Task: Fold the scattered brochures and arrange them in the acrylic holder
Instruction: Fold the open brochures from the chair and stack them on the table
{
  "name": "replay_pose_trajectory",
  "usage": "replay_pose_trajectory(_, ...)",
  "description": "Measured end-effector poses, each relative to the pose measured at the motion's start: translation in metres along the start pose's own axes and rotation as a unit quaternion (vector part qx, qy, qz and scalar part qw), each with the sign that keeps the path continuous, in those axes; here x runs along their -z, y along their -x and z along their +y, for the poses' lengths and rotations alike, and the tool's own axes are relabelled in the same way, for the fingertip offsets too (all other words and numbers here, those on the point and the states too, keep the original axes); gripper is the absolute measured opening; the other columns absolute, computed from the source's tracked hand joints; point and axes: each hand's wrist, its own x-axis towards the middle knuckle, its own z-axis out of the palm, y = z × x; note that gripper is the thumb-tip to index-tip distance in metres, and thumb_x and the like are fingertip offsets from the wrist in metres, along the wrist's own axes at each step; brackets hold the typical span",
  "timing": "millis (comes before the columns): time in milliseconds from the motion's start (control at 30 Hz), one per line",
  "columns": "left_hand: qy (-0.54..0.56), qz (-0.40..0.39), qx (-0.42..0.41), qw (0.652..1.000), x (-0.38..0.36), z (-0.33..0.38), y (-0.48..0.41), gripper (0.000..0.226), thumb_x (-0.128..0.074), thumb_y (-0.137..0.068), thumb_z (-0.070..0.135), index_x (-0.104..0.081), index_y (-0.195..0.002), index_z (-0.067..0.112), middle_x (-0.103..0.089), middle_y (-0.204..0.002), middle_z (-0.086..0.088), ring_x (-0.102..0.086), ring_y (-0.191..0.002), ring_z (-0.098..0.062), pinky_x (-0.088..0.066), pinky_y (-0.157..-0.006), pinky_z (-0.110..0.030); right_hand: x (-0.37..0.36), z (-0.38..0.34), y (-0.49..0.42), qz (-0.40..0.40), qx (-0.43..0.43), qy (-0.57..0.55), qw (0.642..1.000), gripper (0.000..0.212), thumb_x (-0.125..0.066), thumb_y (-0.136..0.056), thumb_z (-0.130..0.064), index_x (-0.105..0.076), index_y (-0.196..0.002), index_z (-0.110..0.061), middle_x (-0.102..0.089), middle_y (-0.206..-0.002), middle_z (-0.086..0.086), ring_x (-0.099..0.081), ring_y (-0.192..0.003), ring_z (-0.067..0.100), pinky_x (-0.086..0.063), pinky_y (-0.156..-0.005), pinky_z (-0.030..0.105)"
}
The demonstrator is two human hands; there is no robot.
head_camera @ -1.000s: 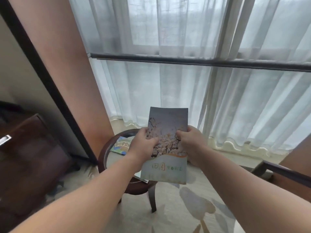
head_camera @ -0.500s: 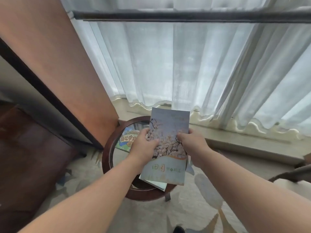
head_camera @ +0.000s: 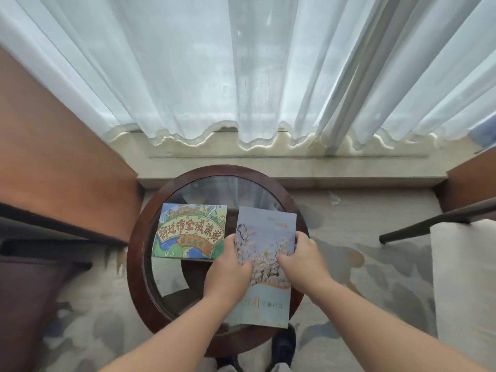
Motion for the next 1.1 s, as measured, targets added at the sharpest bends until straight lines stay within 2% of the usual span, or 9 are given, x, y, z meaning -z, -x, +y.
replay_pose_trajectory(167, -0.050, -0.047, 0.025, 0.997, -0.025, -0.028, -0.029, 0.060, -0.060, -0.091, 0.029, -0.029, -0.142, 0.026, -0.064, -0.118, -0.003, -0.062, -0.102, -0.025, -0.052, -0.084, -0.040, -0.035, 0.024, -0.029, -0.011, -0.036, 0.041, 0.998, 0.034, -0.058, -0.085, -0.021, -0.052, -0.119, -0.018, -0.051, -0.115, 0.005, -0.058, -0.096, 0.024, -0.054, -0.084, 0.046)
replay_pose_trajectory(333, -0.084, -0.028, 0.029, 0.996, -0.044, -0.035, -0.052, 0.054, -0.064, -0.088, 0.034, -0.037, -0.134, 0.025, -0.050, -0.115, -0.002, -0.055, -0.096, -0.021, -0.050, -0.079, -0.038, -0.047, 0.035, -0.055, -0.009, -0.048, 0.053, 0.997, 0.033, -0.057, -0.085, -0.019, -0.049, -0.117, -0.019, -0.046, -0.113, 0.004, -0.057, -0.092, 0.024, -0.053, -0.082, 0.042)
replay_pose_trajectory(500, -0.131, -0.010, 0.034, 0.991, -0.055, -0.037, -0.066, 0.065, -0.063, -0.087, 0.040, -0.030, -0.141, 0.024, -0.045, -0.115, -0.004, -0.053, -0.100, -0.024, -0.049, -0.079, -0.040, -0.053, 0.042, -0.070, -0.012, -0.042, 0.073, 0.996, 0.030, -0.057, -0.087, -0.021, -0.046, -0.115, -0.018, -0.043, -0.112, 0.004, -0.054, -0.089, 0.024, -0.042, -0.073, 0.034)
replay_pose_trajectory(600, -0.164, -0.003, 0.030, 0.986, -0.060, -0.042, -0.068, 0.075, -0.064, -0.087, 0.045, -0.024, -0.146, 0.021, -0.046, -0.121, -0.006, -0.052, -0.107, -0.025, -0.047, -0.076, -0.037, -0.056, 0.047, -0.073, -0.005, -0.026, 0.094, 0.995, 0.029, -0.059, -0.086, -0.020, -0.045, -0.111, -0.019, -0.042, -0.110, 0.004, -0.054, -0.089, 0.025, -0.046, -0.073, 0.037)
replay_pose_trajectory(667, -0.181, 0.000, 0.022, 0.983, -0.062, -0.045, -0.066, 0.082, -0.063, -0.086, 0.050, -0.020, -0.148, 0.019, -0.045, -0.124, -0.007, -0.051, -0.110, -0.026, -0.048, -0.079, -0.039, -0.055, 0.051, -0.073, -0.001, -0.006, 0.105, 0.995, 0.038, -0.061, -0.084, -0.020, -0.044, -0.118, -0.019, -0.041, -0.112, 0.005, -0.053, -0.091, 0.026, -0.050, -0.078, 0.039)
replay_pose_trajectory(733, -0.192, -0.001, 0.013, 0.981, -0.063, -0.047, -0.066, 0.088, -0.063, -0.085, 0.053, -0.015, -0.151, 0.019, -0.045, -0.126, -0.006, -0.050, -0.113, -0.025, -0.049, -0.083, -0.040, -0.051, 0.055, -0.074, 0.004, 0.026, 0.133, 0.991, 0.065, -0.066, -0.083, -0.023, -0.033, -0.139, -0.019, -0.038, -0.121, 0.006, -0.050, -0.101, 0.026, -0.048, -0.084, 0.037)
replay_pose_trajectory(900, -0.258, 0.050, -0.050, 0.964, -0.062, -0.044, -0.060, 0.098, -0.062, -0.081, 0.061, -0.008, -0.152, 0.017, -0.035, -0.126, -0.004, -0.040, -0.114, -0.023, -0.043, -0.095, -0.038, -0.035, 0.053, -0.091, -0.034, 0.158, 0.340, 0.926, 0.118, -0.080, -0.074, -0.043, 0.003, -0.155, -0.024, -0.002, -0.160, 0.004, -0.017, -0.142, 0.031, -0.031, -0.111, 0.042)
replay_pose_trajectory(1000, -0.293, 0.095, -0.149, 0.940, -0.071, -0.032, -0.070, 0.090, -0.055, -0.085, 0.057, -0.012, -0.151, 0.013, -0.027, -0.142, -0.007, -0.027, -0.129, -0.027, -0.030, -0.108, -0.042, -0.028, 0.050, -0.105, -0.083, 0.226, 0.437, 0.867, 0.125, -0.080, -0.071, -0.050, 0.007, -0.156, -0.023, 0.012, -0.164, 0.005, 0.004, -0.150, 0.029, -0.016, -0.121, 0.044)
replay_pose_trajectory(1100, -0.292, 0.055, -0.172, 0.939, -0.093, -0.010, -0.095, 0.079, -0.040, -0.094, 0.048, -0.007, -0.154, 0.008, -0.010, -0.161, -0.014, -0.001, -0.149, -0.029, -0.005, -0.122, -0.045, -0.029, 0.054, -0.112, -0.107, 0.246, 0.461, 0.846, 0.122, -0.078, -0.073, -0.050, 0.005, -0.156, -0.020, 0.010, -0.165, 0.006, 0.006, -0.151, 0.025, -0.010, -0.122, 0.043)
